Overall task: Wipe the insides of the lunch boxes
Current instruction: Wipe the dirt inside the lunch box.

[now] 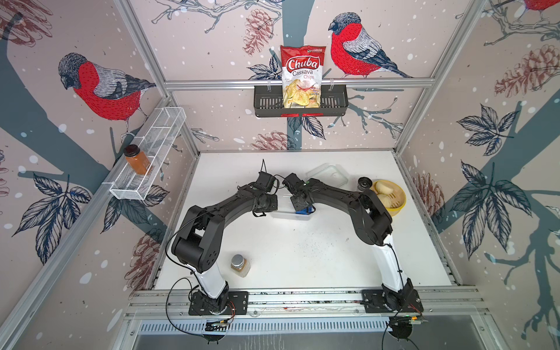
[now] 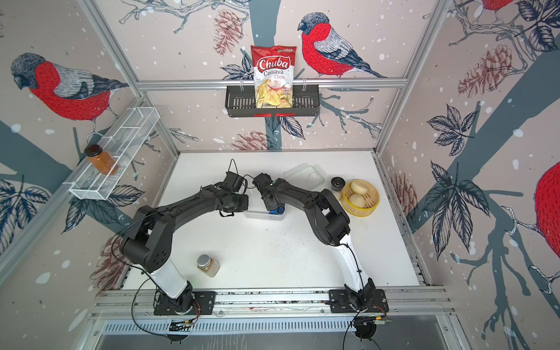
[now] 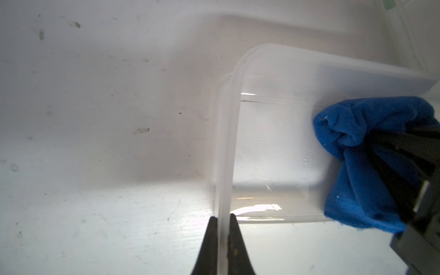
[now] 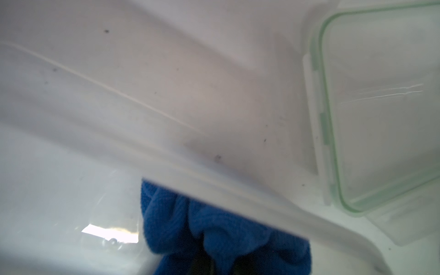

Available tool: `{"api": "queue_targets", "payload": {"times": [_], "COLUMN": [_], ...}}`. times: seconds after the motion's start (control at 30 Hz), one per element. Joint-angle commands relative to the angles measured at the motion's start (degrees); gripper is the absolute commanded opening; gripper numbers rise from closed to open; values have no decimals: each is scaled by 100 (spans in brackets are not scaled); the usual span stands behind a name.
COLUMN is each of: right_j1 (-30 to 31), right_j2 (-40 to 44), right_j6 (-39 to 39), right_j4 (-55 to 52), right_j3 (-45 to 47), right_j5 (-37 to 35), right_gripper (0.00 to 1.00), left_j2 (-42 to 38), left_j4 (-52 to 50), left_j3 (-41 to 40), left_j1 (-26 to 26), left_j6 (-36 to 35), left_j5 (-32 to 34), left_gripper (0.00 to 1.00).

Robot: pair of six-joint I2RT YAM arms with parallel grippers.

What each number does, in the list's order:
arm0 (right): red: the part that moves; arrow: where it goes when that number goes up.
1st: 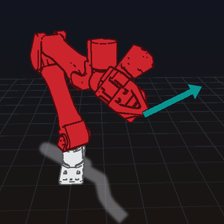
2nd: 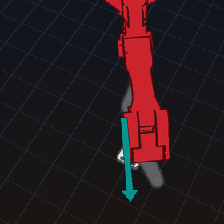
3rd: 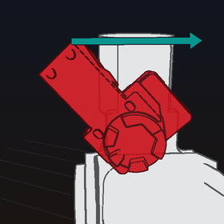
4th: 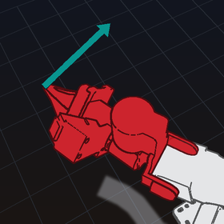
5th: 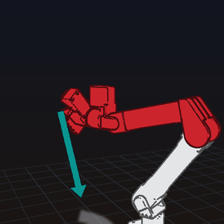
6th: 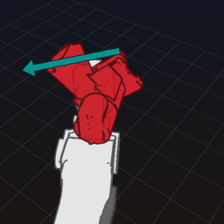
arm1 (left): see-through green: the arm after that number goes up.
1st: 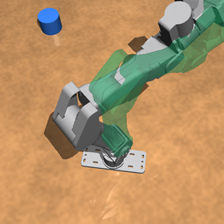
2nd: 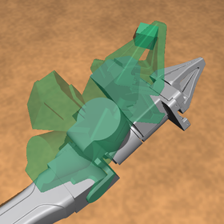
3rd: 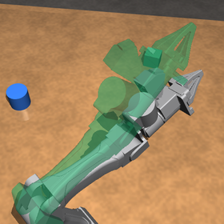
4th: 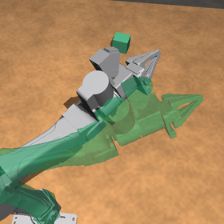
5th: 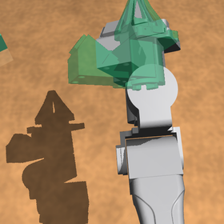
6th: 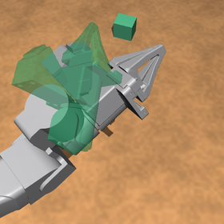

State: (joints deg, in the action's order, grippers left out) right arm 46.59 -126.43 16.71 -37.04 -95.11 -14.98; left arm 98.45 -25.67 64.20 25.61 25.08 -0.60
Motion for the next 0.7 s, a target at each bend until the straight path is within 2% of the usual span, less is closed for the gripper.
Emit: {"api": "queue_targets", "payload": {"times": [0.0,0.17,0.3,0.67], "right_j1": [-6,-169,-132,226], "right_j2": [109,187,150,-1340], "right_j6": [141,196,261,371], "right_j4": [-437,-172,46,-341], "right_j3": [370,580,505,-1526], "right_j5": [1735,3192,3819,3623], "right_gripper": [0,0,0,0], "left_j2": [20,-28,-54,-68], "left_j4": [-237,-219,-193,-105], "left_j3": [59,32,-11,-38], "left_j1": [-29,-29,-29,-20], "left_j6": [44,63,65,54], "left_j5": [219,243,239,71], "left_gripper": [0,0,0,0]}}
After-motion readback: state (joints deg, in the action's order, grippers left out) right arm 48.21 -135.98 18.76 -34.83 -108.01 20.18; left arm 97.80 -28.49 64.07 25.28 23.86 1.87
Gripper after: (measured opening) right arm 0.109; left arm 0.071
